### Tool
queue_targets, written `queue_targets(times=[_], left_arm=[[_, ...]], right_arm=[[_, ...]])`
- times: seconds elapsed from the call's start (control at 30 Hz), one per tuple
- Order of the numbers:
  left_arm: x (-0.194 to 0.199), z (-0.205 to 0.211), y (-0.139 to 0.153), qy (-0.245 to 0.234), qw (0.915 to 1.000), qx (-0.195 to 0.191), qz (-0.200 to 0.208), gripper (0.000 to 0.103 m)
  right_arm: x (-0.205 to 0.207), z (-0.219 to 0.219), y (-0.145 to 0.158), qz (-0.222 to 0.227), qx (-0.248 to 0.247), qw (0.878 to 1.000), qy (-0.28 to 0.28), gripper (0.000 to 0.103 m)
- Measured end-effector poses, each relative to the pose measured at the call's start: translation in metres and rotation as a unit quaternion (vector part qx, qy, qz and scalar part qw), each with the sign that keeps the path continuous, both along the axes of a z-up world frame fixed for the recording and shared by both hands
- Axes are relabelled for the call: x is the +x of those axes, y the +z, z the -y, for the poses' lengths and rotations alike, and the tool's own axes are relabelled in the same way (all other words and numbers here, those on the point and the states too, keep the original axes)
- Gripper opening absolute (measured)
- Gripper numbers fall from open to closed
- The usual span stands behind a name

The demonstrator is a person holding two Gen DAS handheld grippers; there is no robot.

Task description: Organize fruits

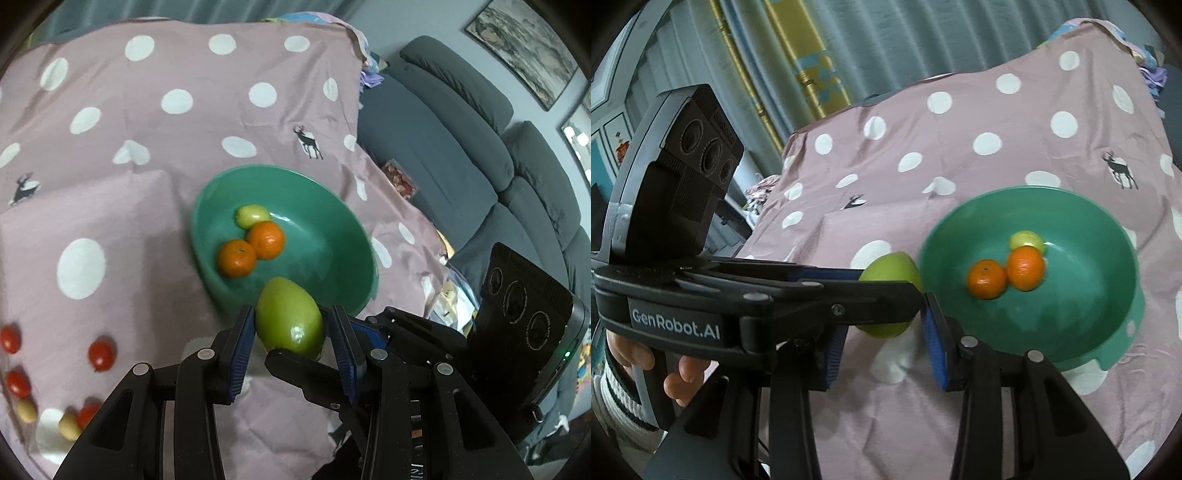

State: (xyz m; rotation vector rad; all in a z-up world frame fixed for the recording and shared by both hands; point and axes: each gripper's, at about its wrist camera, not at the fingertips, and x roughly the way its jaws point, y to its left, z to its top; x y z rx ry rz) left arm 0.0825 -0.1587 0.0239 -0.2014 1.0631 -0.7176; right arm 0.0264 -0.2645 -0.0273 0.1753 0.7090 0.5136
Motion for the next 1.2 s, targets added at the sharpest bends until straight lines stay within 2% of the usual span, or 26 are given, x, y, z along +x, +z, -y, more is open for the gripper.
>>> queue_targets(times=[0.1, 0.2, 0.33, 0.43, 0.5, 0.6, 0.67, 0.73, 0.83, 0.9, 1.03, 1.2], left_arm=[[0.006, 0.010, -0.003, -0.016, 0.9997, -0.015, -0.012, 0.041], [0.013, 0.023, -0.006, -0.022, 0.9997, -0.009, -0.007, 0.041], [0.037, 0.028, -0.029, -0.009, 0.9984, -0.039, -0.040, 0.041], [0.038, 0.011, -0.037, 0.019, 0.9974, -0.054, -0.043, 0.041], [0.032, 0.001, -0.039, 0.016, 0.9962, -0.071, -0.047, 0.041], [0.019, -0.005, -0.033, 0.009, 0.9970, -0.069, -0.035, 0.041], [0.011, -0.009, -0.030, 0.006, 0.9976, -0.059, -0.034, 0.041], [0.004, -0.013, -0.031, 0.005, 0.9986, -0.045, -0.027, 0.041], [0.001, -0.017, -0.042, 0.010, 0.9971, -0.061, -0.045, 0.041], [-0.003, -0.016, -0.048, 0.007, 0.9970, -0.054, -0.055, 0.041], [-0.025, -0.004, -0.058, -0.034, 0.9967, -0.040, -0.062, 0.041], [-0.050, 0.026, -0.072, -0.088, 0.9912, -0.043, -0.089, 0.041]], right_arm=[[0.005, 0.009, -0.002, -0.005, 0.015, 1.000, -0.004, 0.035], [0.015, 0.014, -0.006, -0.009, 0.013, 1.000, -0.015, 0.036], [0.033, 0.027, -0.017, -0.025, 0.008, 0.999, -0.041, 0.037], [0.023, 0.036, -0.024, -0.017, 0.026, 0.999, -0.040, 0.038], [0.012, 0.053, -0.030, -0.027, 0.049, 0.997, -0.049, 0.038], [-0.001, 0.077, -0.032, -0.027, 0.076, 0.995, -0.065, 0.036], [-0.011, 0.089, -0.025, -0.020, 0.078, 0.993, -0.086, 0.038], [-0.017, 0.094, -0.018, -0.015, 0.081, 0.992, -0.093, 0.049], [-0.020, 0.091, -0.016, -0.021, 0.059, 0.994, -0.093, 0.049], [-0.024, 0.091, -0.019, -0.030, 0.047, 0.994, -0.089, 0.049], [-0.048, 0.103, -0.023, -0.042, 0.028, 0.995, -0.081, 0.049], [-0.078, 0.112, -0.033, -0.076, -0.004, 0.995, -0.068, 0.049]])
